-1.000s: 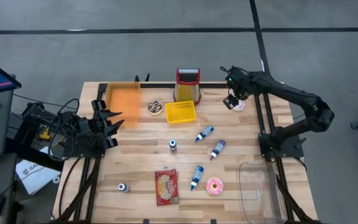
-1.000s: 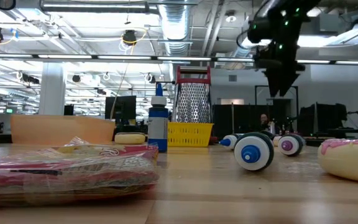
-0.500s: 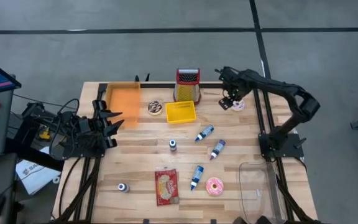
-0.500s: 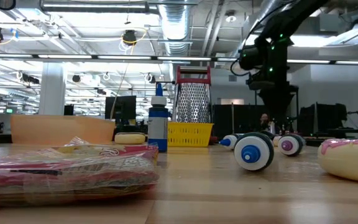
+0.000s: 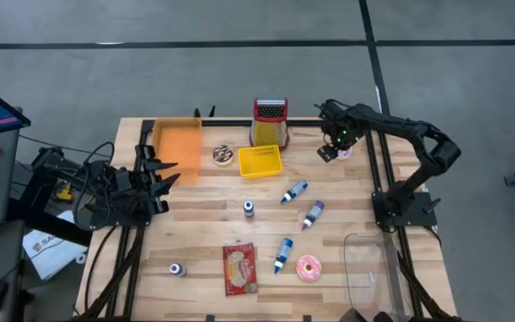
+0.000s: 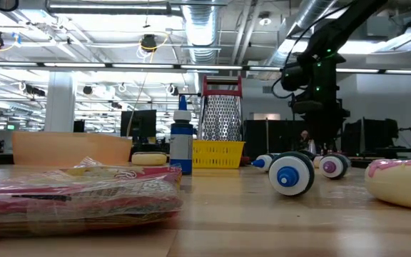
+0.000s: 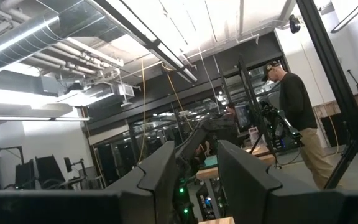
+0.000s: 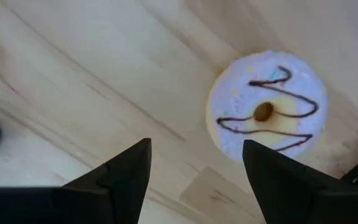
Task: Pick & Place Food Item
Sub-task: Put the purple donut into the yellow bin
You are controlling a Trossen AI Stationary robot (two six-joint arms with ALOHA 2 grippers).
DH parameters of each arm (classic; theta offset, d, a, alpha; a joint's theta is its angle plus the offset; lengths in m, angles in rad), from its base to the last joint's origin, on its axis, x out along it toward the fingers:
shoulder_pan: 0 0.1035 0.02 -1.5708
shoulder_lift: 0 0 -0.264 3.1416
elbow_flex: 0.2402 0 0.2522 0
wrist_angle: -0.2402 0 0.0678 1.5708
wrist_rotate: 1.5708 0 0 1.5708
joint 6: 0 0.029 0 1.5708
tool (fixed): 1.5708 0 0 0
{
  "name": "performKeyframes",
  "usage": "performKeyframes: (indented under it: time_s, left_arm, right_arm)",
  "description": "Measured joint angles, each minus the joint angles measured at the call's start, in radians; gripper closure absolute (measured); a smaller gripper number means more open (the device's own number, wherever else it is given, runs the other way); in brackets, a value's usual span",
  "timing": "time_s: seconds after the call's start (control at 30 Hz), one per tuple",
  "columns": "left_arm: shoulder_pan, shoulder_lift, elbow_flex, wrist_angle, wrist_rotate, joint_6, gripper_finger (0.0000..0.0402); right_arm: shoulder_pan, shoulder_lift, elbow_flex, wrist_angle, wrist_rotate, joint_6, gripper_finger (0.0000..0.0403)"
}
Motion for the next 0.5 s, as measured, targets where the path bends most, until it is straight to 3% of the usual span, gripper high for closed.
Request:
performKeyframes:
  time_s: [0.17,0.5]
  left_arm:
    - [0.0,0.0,0.0,0.0,0.0,-0.016,0.0285]
    - [0.0,0.0,0.0,0.021,0.015,-0.016,0.0285]
  right_arm:
    - [-0.01,-0.065,-0.065,0.04,-0.017,0.023,0.0157]
    - [0.014,-0.149,-0.069,0.032,0.0,0.094,0.0157]
